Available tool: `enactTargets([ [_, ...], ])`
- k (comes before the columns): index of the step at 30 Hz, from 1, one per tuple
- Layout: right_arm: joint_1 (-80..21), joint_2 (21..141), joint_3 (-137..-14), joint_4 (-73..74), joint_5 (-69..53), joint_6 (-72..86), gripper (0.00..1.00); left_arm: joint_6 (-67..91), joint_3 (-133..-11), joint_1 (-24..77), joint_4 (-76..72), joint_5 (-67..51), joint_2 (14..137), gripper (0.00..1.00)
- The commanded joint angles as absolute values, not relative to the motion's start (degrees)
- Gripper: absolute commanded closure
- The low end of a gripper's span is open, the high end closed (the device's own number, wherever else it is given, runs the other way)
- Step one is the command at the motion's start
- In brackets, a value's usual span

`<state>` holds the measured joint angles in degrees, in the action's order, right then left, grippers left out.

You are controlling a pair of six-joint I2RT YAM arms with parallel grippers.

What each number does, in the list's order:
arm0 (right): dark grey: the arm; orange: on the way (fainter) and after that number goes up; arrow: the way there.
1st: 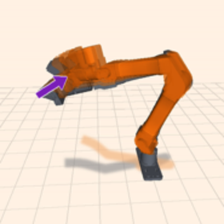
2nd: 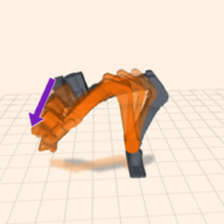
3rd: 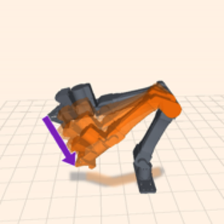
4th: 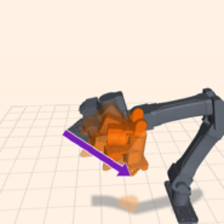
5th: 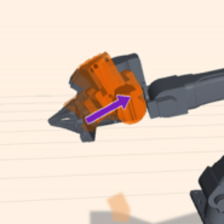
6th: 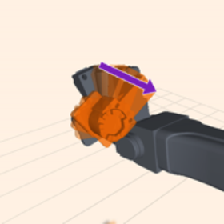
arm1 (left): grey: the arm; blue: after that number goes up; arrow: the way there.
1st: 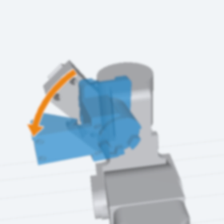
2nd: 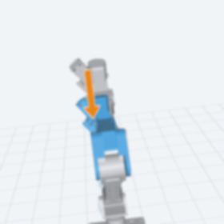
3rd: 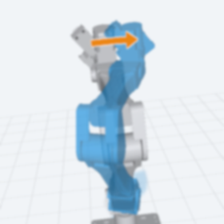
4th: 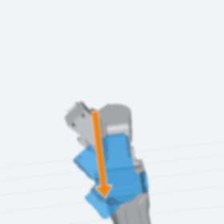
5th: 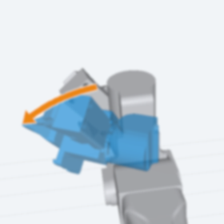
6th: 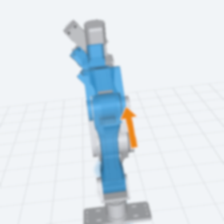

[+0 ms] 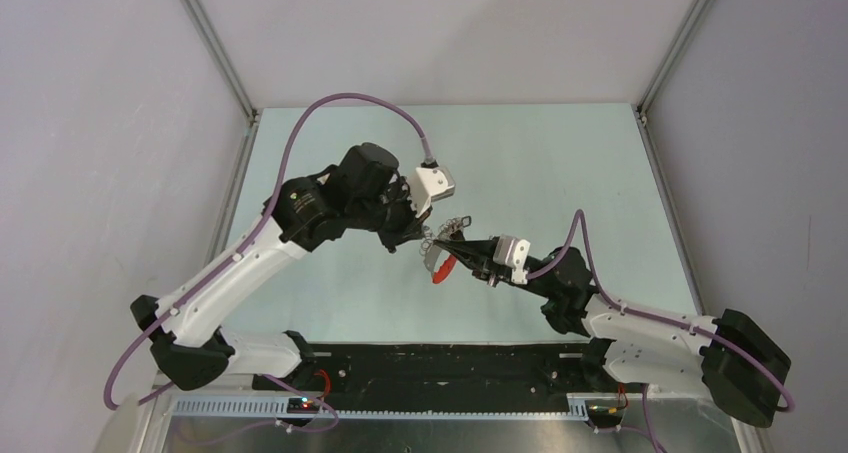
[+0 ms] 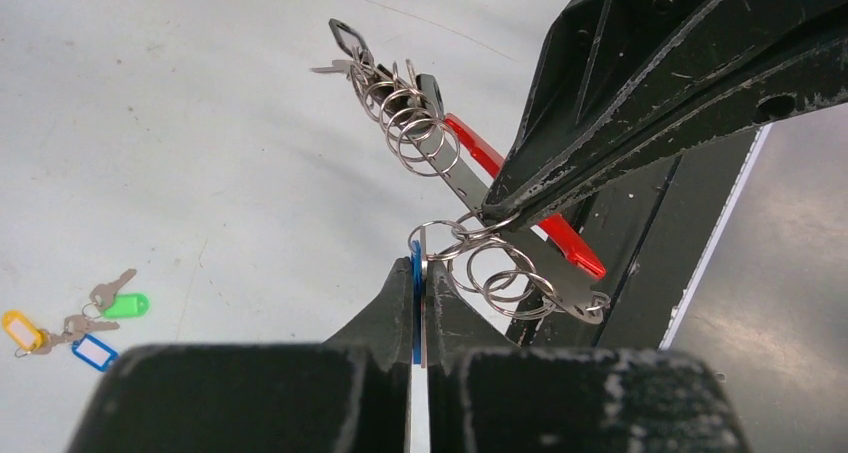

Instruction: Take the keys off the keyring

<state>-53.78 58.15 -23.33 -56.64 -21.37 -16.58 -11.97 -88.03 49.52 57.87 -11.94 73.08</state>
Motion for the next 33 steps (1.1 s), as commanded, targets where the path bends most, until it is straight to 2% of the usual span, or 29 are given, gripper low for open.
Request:
enactTargets([
  [1, -55.3, 56.6, -22.2, -64.0, -17.3, -19.5, 1.0, -11.6, -86.9, 48.7, 55.3, -14.0, 72.4, 1.0],
  [16, -56.1, 57.7, -19.5, -74.0, -13.1, -18.0, 1.0, -9.8, -83.8, 48.8, 53.7, -20.0, 75.8, 1.0],
  [22, -56.1, 60.4, -18.3, -83.1, -8.9, -14.1, 1.0, -8.8, -82.1, 48.8, 51.3, -22.4, 76.0, 1.0],
  [29, -55.7, 60.3, -18.8, -85.1, -4.7, -7.8, 1.0, -7.8, -79.9, 48.9, 49.3, -19.2, 75.0, 1.0],
  [33, -55.3, 61.2, -20.2, -84.3, -2.5, -3.6, 1.0, -7.6, -79.0, 49.3, 45.8, -13.2, 72.0, 1.0],
])
